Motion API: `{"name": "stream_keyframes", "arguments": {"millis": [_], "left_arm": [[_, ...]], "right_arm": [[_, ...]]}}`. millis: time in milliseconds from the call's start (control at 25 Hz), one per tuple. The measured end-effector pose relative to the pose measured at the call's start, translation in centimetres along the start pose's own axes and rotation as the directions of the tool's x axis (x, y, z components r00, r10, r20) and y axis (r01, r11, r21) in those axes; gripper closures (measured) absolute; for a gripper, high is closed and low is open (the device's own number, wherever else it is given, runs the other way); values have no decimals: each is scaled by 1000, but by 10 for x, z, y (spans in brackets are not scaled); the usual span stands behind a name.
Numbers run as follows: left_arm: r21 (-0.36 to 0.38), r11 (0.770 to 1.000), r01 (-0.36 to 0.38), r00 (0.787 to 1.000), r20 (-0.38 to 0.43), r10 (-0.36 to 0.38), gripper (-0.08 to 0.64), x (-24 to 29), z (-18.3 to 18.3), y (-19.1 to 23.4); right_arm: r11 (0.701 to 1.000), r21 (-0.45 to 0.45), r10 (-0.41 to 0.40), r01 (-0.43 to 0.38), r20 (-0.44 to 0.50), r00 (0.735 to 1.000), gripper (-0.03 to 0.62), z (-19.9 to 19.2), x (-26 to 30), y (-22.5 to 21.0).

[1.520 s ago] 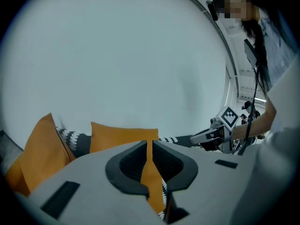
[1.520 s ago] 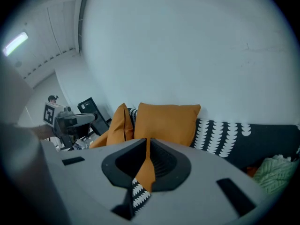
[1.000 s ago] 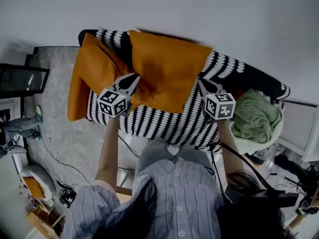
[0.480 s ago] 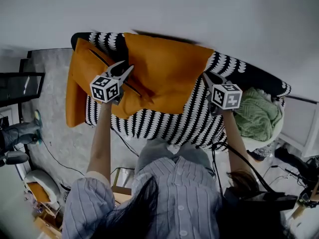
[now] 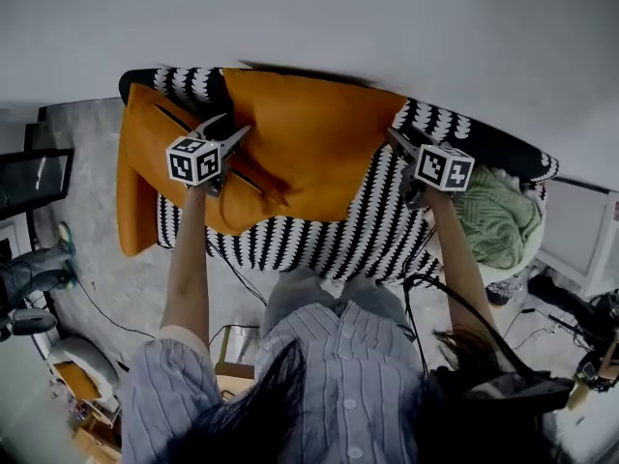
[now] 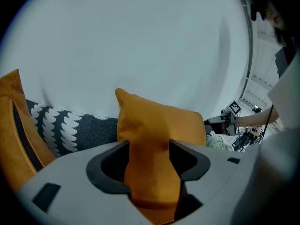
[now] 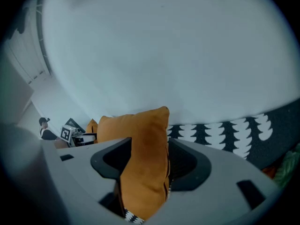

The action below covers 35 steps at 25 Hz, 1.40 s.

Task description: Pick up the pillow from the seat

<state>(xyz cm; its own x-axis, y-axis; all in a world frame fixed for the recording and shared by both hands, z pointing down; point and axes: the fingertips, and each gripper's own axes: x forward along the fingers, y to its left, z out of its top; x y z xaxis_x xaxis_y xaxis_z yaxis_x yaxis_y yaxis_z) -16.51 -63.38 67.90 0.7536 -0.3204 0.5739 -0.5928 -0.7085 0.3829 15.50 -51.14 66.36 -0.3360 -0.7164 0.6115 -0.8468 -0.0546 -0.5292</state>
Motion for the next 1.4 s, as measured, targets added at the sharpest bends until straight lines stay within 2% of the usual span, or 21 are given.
{"name": "stream_keyframes", "arguments": {"millis": [120, 280, 440, 560, 680, 840, 960, 1200, 1400], "left_arm": [[-28, 999, 34, 999, -15, -35, 236, 6, -3, 3], [-92, 993, 73, 997, -22, -75, 178, 11, -8, 12], [-193, 970, 147, 989, -7, -151, 169, 20, -11, 16], [-206, 962, 182, 982, -18, -189, 170, 27, -13, 16], [-206, 958, 200, 978, -21, -209, 172, 33, -13, 16], [-223, 956, 189, 981, -3, -195, 185, 42, -13, 14], [-242, 957, 158, 987, 18, -158, 210, 41, -13, 13], [-285, 954, 94, 994, 75, -76, 260, 33, -16, 10], [-312, 946, 87, 994, 94, -60, 293, 24, -21, 2]], "right_arm": [[997, -67, 22, -25, -57, 998, 321, -7, 15, -6], [997, -45, 50, -55, -116, 992, 298, -15, 32, -9], [996, -25, 87, -91, -142, 986, 298, -13, 36, -9], [992, 19, 126, -125, -154, 980, 298, -15, 40, -5], [991, 32, 131, -127, -165, 978, 299, -16, 47, -7], [995, 20, 100, -98, -190, 977, 339, -17, 55, -11], [996, 17, 93, -91, -191, 977, 373, -20, 57, -10], [997, 52, 73, -66, -150, 986, 417, -24, 52, -5], [990, 121, 89, -74, -127, 988, 456, -30, 40, 3]]}}
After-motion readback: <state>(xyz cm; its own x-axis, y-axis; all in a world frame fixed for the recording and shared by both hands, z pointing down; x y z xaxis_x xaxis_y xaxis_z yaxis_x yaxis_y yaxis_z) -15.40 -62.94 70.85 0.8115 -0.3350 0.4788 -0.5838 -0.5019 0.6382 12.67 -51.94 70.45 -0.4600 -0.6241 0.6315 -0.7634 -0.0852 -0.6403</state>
